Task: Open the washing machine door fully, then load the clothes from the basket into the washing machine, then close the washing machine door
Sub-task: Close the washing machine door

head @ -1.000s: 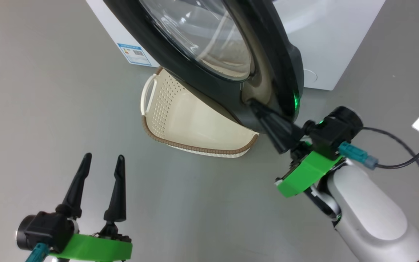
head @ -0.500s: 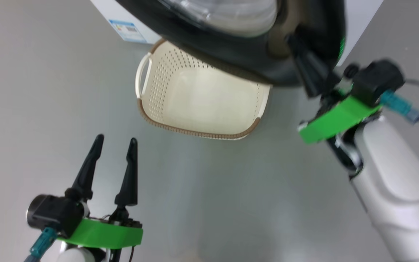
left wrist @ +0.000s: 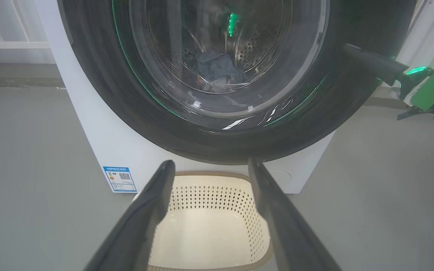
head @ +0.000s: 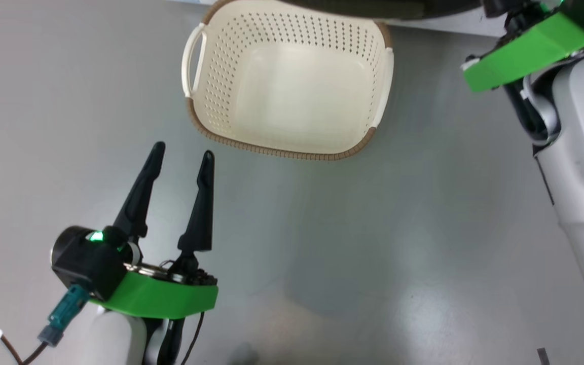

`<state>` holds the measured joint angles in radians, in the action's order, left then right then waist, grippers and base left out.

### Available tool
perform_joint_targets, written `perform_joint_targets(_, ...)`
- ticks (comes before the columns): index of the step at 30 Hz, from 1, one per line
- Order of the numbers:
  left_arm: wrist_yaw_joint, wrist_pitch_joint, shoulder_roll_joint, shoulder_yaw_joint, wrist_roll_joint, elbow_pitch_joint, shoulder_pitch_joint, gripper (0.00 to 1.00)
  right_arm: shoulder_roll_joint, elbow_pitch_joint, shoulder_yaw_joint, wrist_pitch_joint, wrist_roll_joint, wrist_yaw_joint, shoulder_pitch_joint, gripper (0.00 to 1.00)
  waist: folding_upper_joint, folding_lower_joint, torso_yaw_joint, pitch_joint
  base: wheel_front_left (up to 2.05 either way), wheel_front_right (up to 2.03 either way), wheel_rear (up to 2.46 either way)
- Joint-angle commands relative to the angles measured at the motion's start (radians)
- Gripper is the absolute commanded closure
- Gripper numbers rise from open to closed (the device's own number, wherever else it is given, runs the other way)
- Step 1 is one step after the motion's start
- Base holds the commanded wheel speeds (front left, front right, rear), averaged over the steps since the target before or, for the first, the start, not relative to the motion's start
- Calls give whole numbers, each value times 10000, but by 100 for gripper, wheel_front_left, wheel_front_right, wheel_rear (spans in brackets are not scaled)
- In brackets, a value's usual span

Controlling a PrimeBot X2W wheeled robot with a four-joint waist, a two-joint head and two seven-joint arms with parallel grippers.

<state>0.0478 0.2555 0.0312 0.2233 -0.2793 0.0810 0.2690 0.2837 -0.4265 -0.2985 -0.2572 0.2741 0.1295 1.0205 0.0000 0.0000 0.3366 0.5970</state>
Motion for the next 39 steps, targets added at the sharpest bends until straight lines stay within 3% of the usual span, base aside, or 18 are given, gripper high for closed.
perform_joint_targets(1, -78, 63, 191, -280, -79, 285, 145, 0, -138, 100, 45, -45, -88, 12, 179, 100, 0, 0, 76, 297, 0, 0, 0)
perform_joint_targets(12, -61, 63, 191, -122, -56, 543, 713, 0, -490, -639, 551, -45, -248, 12, 1960, 100, 0, 0, 4, 1153, 0, 0, 0)
perform_joint_targets(24, -61, 63, 191, -92, -52, 511, 838, 0, -597, -1166, 746, -45, -436, 12, 2498, 100, 0, 0, -97, 1148, 0, 0, 0)
perform_joint_targets(39, 148, 63, 191, -907, 384, 487, 273, 0, -808, -38, -423, -45, 582, 12, -557, 100, 0, 0, -949, -187, 0, 0, 0)
